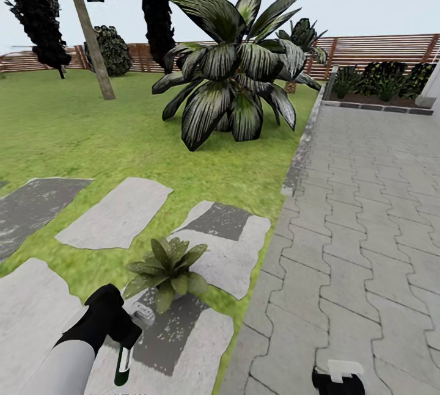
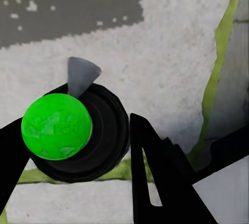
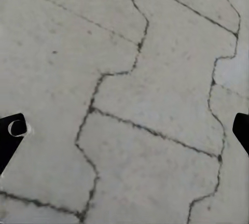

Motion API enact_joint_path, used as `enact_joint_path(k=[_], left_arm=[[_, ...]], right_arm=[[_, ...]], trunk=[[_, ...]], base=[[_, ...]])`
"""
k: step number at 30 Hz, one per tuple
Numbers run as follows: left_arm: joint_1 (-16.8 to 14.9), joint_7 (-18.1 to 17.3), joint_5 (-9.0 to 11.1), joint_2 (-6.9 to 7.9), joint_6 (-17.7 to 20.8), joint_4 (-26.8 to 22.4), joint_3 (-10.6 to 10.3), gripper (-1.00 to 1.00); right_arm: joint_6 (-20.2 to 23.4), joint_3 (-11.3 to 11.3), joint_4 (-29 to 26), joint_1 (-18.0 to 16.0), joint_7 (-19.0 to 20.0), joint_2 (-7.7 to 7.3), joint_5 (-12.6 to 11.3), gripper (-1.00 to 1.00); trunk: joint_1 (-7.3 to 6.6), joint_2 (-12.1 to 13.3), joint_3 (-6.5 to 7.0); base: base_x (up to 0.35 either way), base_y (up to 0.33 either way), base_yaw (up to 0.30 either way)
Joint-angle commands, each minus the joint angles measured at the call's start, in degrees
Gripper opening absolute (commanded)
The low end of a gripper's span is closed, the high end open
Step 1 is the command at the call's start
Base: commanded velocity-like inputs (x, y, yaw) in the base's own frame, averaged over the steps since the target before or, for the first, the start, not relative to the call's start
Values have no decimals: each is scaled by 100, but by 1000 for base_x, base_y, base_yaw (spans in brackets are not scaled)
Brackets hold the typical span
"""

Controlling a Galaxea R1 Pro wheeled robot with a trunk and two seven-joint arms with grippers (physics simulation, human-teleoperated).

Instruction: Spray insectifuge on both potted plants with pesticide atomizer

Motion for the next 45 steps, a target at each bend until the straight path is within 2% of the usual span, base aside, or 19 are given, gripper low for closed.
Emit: enact_joint_path(k=[1,4,6,8,9,10,11,12,13,14,15,16,20,25,30,37,45], left_arm=[[-27,-134,-58,-6,40,-3,-2,-100],[-147,-530,-115,43,80,4,-30,-100],[-363,-880,-356,95,228,29,-67,-100],[-516,-1264,-794,122,331,61,-84,-100],[-570,-1556,-1166,113,357,61,-85,-100],[-621,-1763,-1426,98,367,57,-87,-100],[-725,-2058,-1810,78,375,54,-89,-100],[-796,-2236,-2054,71,378,51,-89,-100],[-872,-2465,-2382,60,381,42,-88,-100],[-901,-2584,-2564,56,382,36,-89,-100],[-914,-2724,-2853,42,381,27,-90,-100],[-919,-2773,-2999,33,382,22,-86,-100],[-925,-2820,-3149,16,390,5,-76,-100],[-926,-2823,-3157,-1,393,7,-74,-100],[-902,-2774,-3167,-117,393,21,-80,-100],[-887,-2764,-3178,-126,393,7,-102,-100],[-882,-2763,-3188,-80,393,-3,-120,-100]], right_arm=[[-20,-42,11,-5,-26,-2,61,100],[-20,-41,11,-5,-26,-4,61,100],[-21,-43,11,-5,-26,-4,61,100],[-19,-43,11,-5,-26,-3,61,100],[-20,-42,11,-5,-26,-5,61,100],[-20,-43,11,-5,-26,-6,61,100],[-21,-47,11,-5,-26,-6,61,100],[-19,-48,11,-5,-26,-6,59,100],[-20,-49,11,-5,-26,-6,60,100],[-20,-49,11,-5,-23,-10,60,100],[-21,-50,11,-5,-19,-21,61,100],[-21,-50,11,-5,-18,-31,61,100],[-21,-47,11,-5,-17,-49,68,100],[-21,-50,11,-5,-9,-50,66,100],[-13,-50,11,-5,-16,-50,61,100],[-12,-50,11,-5,-25,-42,61,100],[-12,-50,11,-5,-33,-33,61,100]], trunk=[[0,-2,-5],[0,-2,-5],[0,-2,-5],[0,-2,-5],[0,-2,-5],[0,-2,-5],[0,-2,-5],[0,-2,-5],[0,-2,-5],[0,-2,-5],[0,-2,-5],[0,-2,-5],[0,-2,-5],[0,-2,-5],[0,-2,-5],[0,-2,-5],[0,-2,-5]], base=[[33,-17,272],[13,-7,272],[3,-1,272],[1,0,272],[0,0,272],[0,0,272],[0,0,232],[0,0,155],[0,0,80],[0,0,51],[0,0,21],[0,0,11],[15,-21,3],[132,-186,0],[145,-237,0],[30,-280,12],[0,-286,239]])
